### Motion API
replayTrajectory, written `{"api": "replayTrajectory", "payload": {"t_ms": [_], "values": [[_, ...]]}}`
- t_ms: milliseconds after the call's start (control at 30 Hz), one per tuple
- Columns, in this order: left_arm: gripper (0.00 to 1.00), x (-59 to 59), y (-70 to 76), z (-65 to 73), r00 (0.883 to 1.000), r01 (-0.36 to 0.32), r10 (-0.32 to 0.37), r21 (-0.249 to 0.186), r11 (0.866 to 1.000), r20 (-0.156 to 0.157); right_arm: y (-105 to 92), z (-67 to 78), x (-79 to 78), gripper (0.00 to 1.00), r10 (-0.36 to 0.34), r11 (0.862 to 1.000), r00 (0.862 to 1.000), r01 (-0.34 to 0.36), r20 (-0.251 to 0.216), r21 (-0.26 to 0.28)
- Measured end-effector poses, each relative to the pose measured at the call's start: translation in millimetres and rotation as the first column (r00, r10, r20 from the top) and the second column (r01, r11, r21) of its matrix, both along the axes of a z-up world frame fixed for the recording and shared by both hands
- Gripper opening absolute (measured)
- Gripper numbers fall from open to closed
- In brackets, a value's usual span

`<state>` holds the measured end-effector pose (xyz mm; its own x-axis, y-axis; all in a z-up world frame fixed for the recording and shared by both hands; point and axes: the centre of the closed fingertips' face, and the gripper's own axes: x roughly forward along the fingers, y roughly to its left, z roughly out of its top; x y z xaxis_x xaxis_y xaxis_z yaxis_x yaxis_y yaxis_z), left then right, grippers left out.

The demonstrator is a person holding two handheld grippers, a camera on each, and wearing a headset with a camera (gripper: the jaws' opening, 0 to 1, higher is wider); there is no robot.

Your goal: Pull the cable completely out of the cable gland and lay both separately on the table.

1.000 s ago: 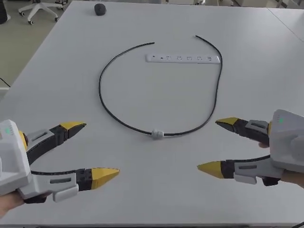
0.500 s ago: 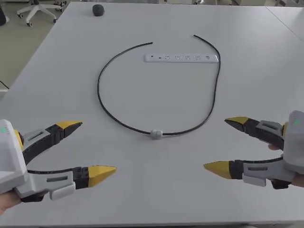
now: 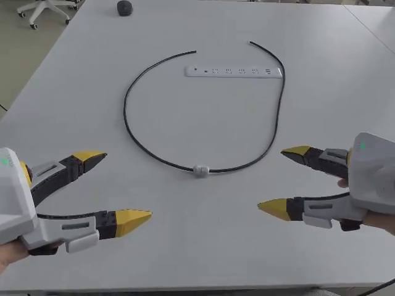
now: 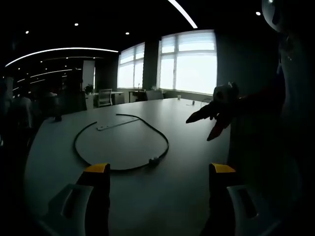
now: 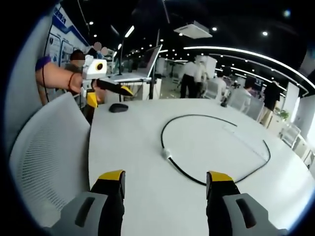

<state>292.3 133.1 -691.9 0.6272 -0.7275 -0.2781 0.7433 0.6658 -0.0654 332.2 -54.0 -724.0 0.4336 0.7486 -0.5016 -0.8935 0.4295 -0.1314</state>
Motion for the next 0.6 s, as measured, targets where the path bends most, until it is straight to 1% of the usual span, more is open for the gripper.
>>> {"api": "replayTrajectory", "payload": {"t_ms": [33,67,100,133,167,233,267,300,400,433,467,533,567,600], "values": [[0.83,-0.1,-0.2,0.2,1.0,0.002,-0.002,0.0,1.0,0.001,2.1,-0.1,0.9,0.65,0.005,1.0,1.0,-0.005,-0.002,-0.001],[0.83,-0.2,-0.6,1.2,1.0,0.002,-0.002,-0.002,1.0,0.006,5.5,-1.4,6.6,0.65,0.008,1.0,1.0,-0.008,0.0,-0.012],[0.83,-0.1,-0.6,1.2,1.0,0.001,-0.001,-0.002,1.0,0.006,11.6,-2.6,8.6,0.65,0.028,0.999,1.0,-0.028,-0.001,-0.021],[0.83,-0.3,-0.6,1.8,1.0,0.001,-0.001,-0.004,1.0,0.006,15.3,-4.0,10.5,0.65,0.034,0.999,0.999,-0.034,-0.006,-0.026],[0.83,-0.4,-0.3,2.2,1.0,0.0,0.0,-0.005,1.0,0.007,18.6,-7.0,13.9,0.64,0.036,0.998,0.999,-0.037,-0.006,-0.05],[0.83,-0.4,0.9,3.4,1.0,-0.004,0.004,-0.006,1.0,0.013,27.1,-10.3,15.4,0.6,0.057,0.997,0.998,-0.058,-0.026,-0.059],[0.83,-0.5,1.4,3.6,1.0,-0.007,0.007,-0.009,1.0,0.01,27.7,-11.2,16.7,0.58,0.053,0.996,0.998,-0.054,-0.023,-0.068],[0.83,-0.6,2.1,4.7,1.0,-0.011,0.011,-0.01,1.0,0.016,31.4,-14.0,17.8,0.57,0.069,0.994,0.997,-0.071,-0.025,-0.083],[0.83,-0.9,2.6,5.7,1.0,-0.015,0.015,-0.014,1.0,0.018,38.2,-19.7,21.7,0.57,0.075,0.992,0.996,-0.079,-0.044,-0.095],[0.83,-1.0,2.3,6.4,1.0,-0.014,0.014,-0.017,1.0,0.022,38.7,-22.8,21.8,0.56,0.079,0.99,0.995,-0.085,-0.053,-0.112],[0.83,-1.1,2.2,6.5,1.0,-0.014,0.015,-0.019,1.0,0.022,39.9,-25.0,22.9,0.54,0.084,0.988,0.995,-0.09,-0.052,-0.124],[0.83,-1.2,1.5,6.6,1.0,-0.014,0.014,-0.018,1.0,0.026,41.7,-29.1,24.5,0.53,0.087,0.985,0.994,-0.095,-0.068,-0.141],[0.83,-1.2,0.9,6.8,1.0,-0.013,0.014,-0.021,1.0,0.028,42.7,-29.9,25.4,0.51,0.089,0.985,0.994,-0.098,-0.068,-0.145],[0.83,-1.1,0.4,6.1,1.0,-0.013,0.014,-0.021,1.0,0.026,43.9,-32.1,26.6,0.49,0.092,0.983,0.993,-0.103,-0.077,-0.155]]}}
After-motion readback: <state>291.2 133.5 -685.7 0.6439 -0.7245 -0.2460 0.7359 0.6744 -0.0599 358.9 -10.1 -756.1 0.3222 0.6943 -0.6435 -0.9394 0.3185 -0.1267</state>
